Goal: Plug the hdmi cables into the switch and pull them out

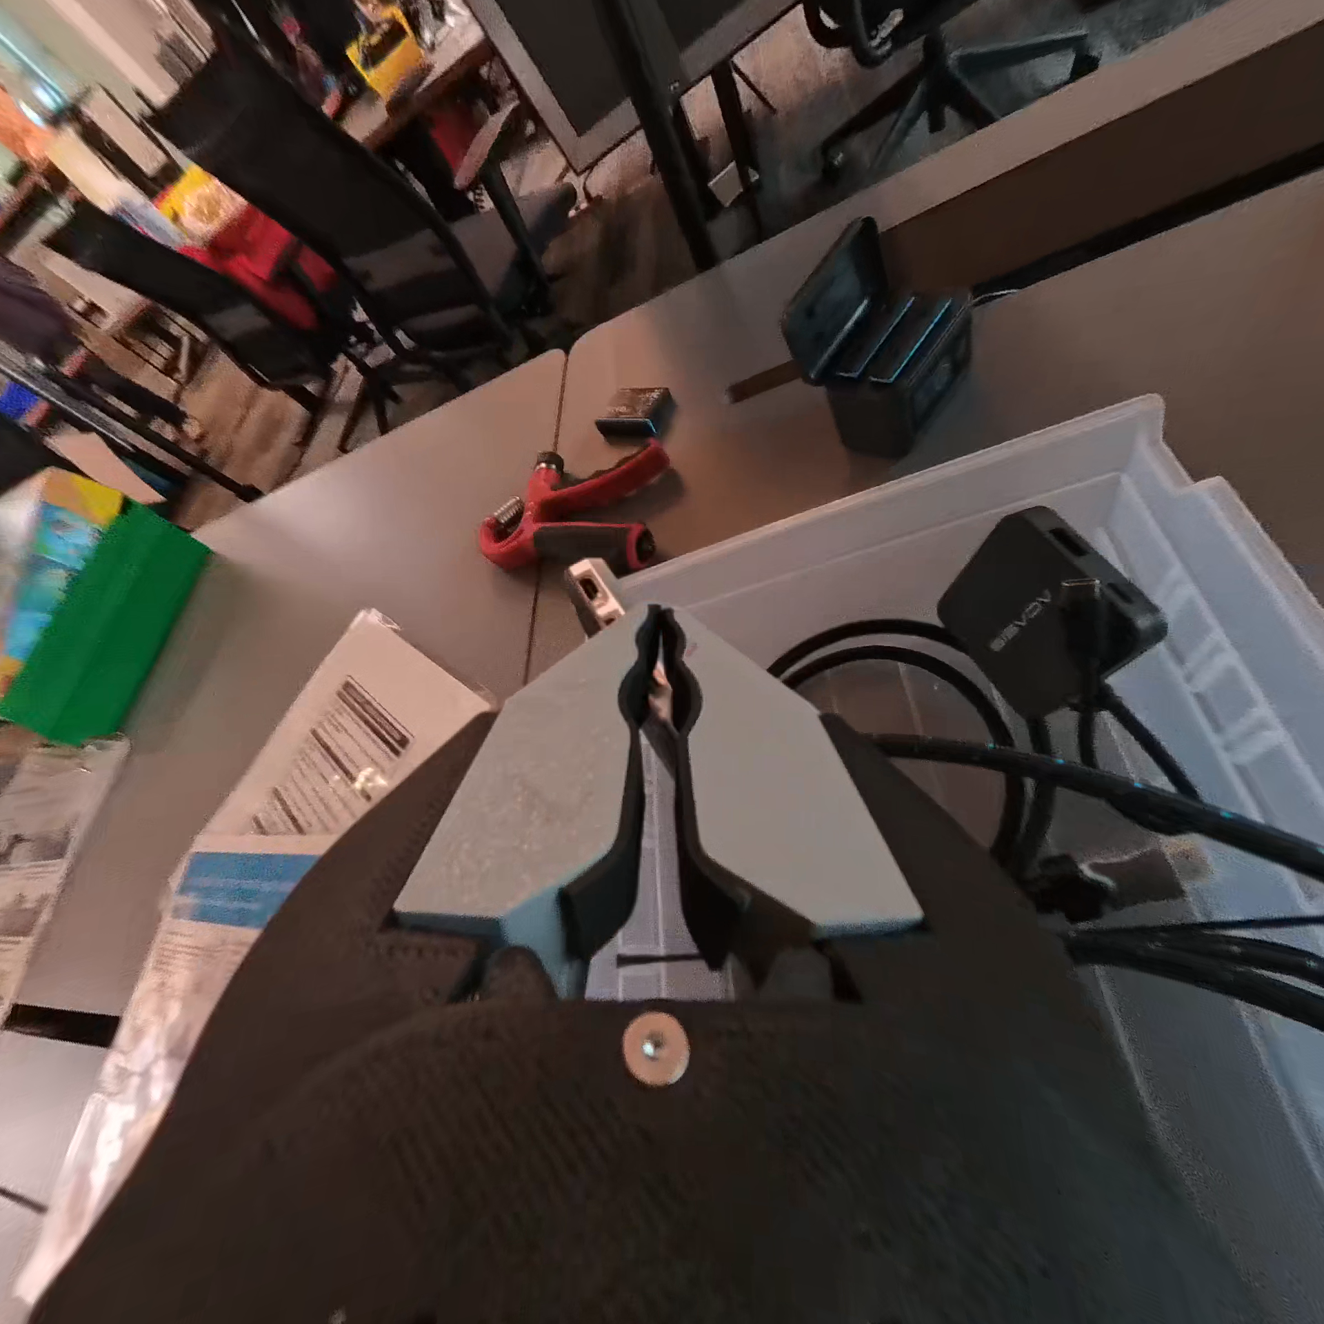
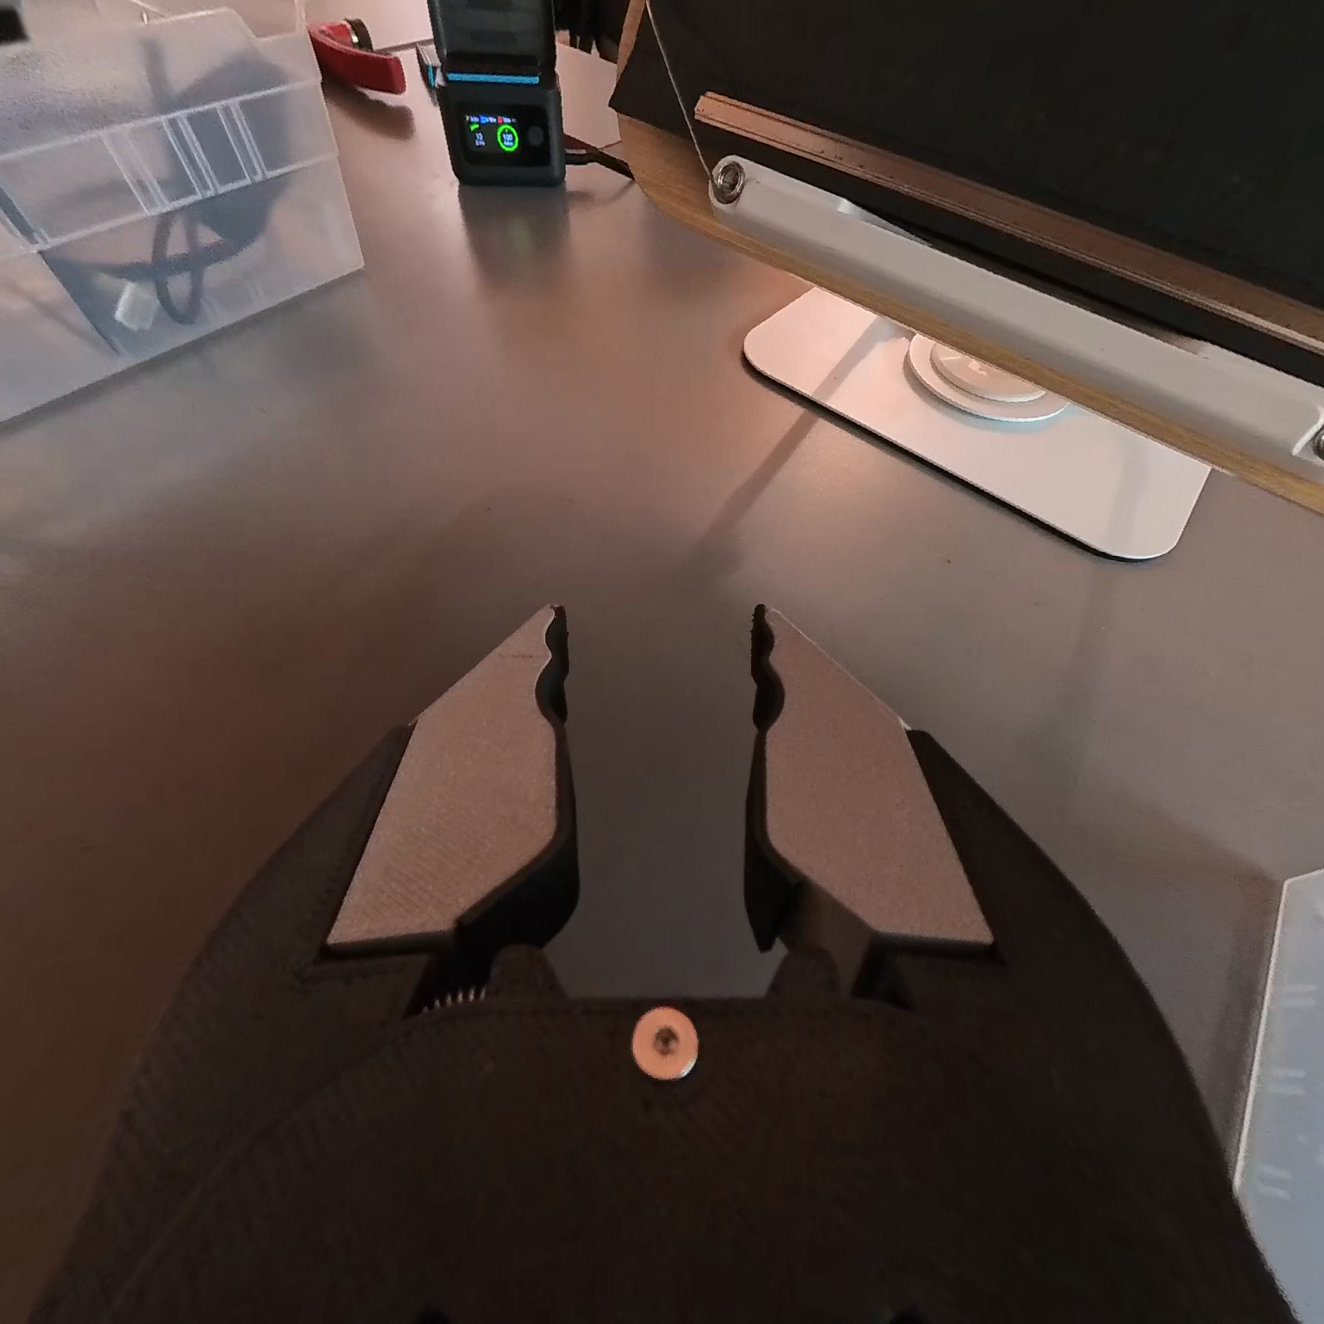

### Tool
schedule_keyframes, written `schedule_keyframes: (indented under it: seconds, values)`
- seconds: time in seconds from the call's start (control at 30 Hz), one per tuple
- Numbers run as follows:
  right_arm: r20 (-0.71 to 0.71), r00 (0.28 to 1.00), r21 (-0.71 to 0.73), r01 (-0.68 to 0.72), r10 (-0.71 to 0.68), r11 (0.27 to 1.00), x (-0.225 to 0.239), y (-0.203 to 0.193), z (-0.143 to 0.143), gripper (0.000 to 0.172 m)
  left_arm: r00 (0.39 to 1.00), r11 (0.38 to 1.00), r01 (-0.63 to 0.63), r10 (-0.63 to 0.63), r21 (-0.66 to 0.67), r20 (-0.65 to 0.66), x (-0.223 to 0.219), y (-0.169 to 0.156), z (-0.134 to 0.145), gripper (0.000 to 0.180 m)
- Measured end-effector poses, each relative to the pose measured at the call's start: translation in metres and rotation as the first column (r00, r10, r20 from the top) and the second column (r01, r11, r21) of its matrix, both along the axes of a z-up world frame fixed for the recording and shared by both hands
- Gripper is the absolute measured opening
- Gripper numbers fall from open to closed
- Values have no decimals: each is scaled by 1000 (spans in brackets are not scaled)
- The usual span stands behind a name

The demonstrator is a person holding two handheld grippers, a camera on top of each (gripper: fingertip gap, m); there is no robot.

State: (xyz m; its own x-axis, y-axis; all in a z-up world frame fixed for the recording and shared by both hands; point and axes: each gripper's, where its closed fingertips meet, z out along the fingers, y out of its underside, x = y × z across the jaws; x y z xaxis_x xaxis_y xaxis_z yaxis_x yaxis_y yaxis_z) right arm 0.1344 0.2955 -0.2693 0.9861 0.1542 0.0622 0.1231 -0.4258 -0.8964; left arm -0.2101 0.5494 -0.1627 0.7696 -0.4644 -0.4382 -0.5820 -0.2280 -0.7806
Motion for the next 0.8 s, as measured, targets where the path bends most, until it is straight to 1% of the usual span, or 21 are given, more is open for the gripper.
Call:
schedule_keyframes:
  seconds: [0.07,0.17,0.23,0.3,0.33,0.37,0.47,0.53,0.63,0.7,0.77,0.8]
  values:
    - [-1,1000,0,0,0,1000,0,0,0,48,1000,1000,-17,17,-7,25,-4,0,-5,0]
    - [-2,1000,1,0,0,1000,0,0,0,48,998,998,-62,62,2,29,-14,3,-11,0]
    - [-4,1000,-1,-1,1,1000,0,0,0,48,994,997,-70,73,-41,75,-15,2,-16,21]
    - [-2,1000,-7,-2,2,1000,0,0,-1,48,990,991,-53,69,-125,119,-10,-1,-28,42]
    - [0,1000,-12,-4,4,1000,-1,1,-2,48,990,988,-52,70,-146,125,-9,-1,-33,47]
    - [3,1000,-14,-6,6,1000,-1,1,-2,48,990,988,-64,80,-140,116,-11,1,-37,46]
    - [10,1000,-9,-4,4,1000,-1,0,-2,47,991,989,-121,126,-90,54,-22,10,-48,29]
    - [1,1000,-1,-3,3,1000,-1,0,0,47,991,989,-135,135,-54,9,-25,14,-52,27]
    - [-13,1000,-11,-5,5,1000,-1,0,-2,46,989,992,-128,127,-9,-71,-26,17,-51,28]
    - [-12,1000,-19,-9,9,1000,-1,1,-3,46,989,993,-119,119,-5,-90,-24,18,-45,27]
    - [-5,1000,-12,-7,7,1000,-1,0,-2,45,991,995,-88,92,41,-92,-17,16,-29,24]
    - [-4,1000,-7,-6,6,1000,-1,0,-1,45,990,995,-70,78,77,-113,-14,14,-20,24]
